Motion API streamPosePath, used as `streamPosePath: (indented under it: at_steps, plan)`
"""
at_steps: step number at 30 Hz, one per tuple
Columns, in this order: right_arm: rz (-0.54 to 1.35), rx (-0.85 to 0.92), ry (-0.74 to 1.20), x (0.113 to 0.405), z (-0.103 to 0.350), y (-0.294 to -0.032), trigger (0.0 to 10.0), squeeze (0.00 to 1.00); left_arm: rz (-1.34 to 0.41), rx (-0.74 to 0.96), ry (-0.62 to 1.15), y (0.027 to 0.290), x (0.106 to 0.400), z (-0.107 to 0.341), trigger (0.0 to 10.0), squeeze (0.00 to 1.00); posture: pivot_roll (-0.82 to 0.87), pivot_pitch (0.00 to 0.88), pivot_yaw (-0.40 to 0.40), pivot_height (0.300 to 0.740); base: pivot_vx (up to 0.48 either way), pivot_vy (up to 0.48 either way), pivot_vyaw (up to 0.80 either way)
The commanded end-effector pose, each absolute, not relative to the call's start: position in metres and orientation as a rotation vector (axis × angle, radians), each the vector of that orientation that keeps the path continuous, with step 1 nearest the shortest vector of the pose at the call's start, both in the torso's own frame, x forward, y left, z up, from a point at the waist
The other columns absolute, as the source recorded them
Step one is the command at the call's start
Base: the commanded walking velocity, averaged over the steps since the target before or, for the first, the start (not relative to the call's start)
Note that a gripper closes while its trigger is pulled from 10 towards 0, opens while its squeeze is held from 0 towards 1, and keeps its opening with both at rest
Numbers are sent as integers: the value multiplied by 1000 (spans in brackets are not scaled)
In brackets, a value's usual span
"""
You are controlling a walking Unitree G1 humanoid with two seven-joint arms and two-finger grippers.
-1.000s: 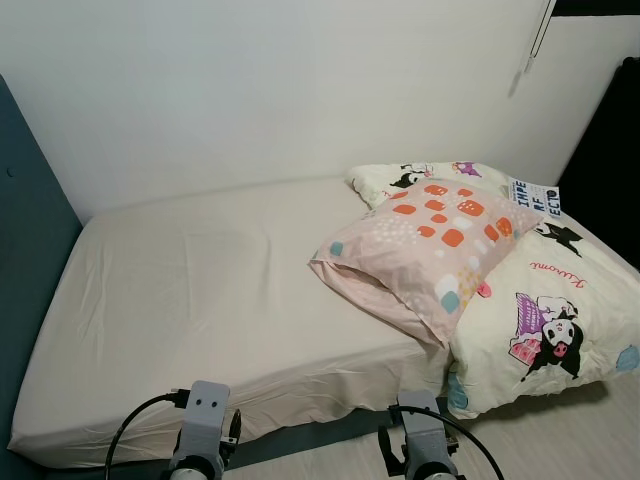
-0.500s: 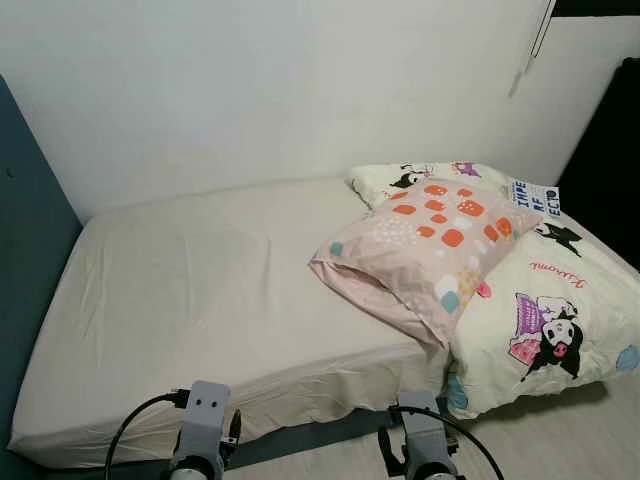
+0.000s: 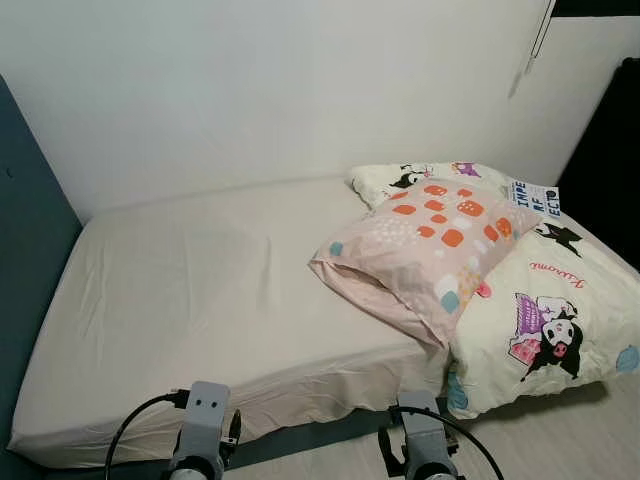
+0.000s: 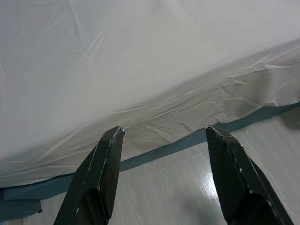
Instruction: Clean up the room
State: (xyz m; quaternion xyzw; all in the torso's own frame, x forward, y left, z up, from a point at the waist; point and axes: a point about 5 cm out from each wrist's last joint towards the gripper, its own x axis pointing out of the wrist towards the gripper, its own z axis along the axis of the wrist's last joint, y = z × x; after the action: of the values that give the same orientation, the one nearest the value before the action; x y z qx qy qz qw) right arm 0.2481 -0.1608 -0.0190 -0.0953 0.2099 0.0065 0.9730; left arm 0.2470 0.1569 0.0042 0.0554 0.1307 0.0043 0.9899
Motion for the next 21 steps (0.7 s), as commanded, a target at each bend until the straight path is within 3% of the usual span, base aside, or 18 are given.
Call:
streamPosePath:
  at_steps: [1,21]
  plan:
    - [5,-182,455,243,-25,-161,10000,0,11,112,298,159,241,-2,10000,0,-30,116,-5,740,0,0,0]
    - [2,-183,458,243,-25,-162,10000,0,9,111,300,158,241,-3,10000,0,-32,122,-4,740,0,0,0]
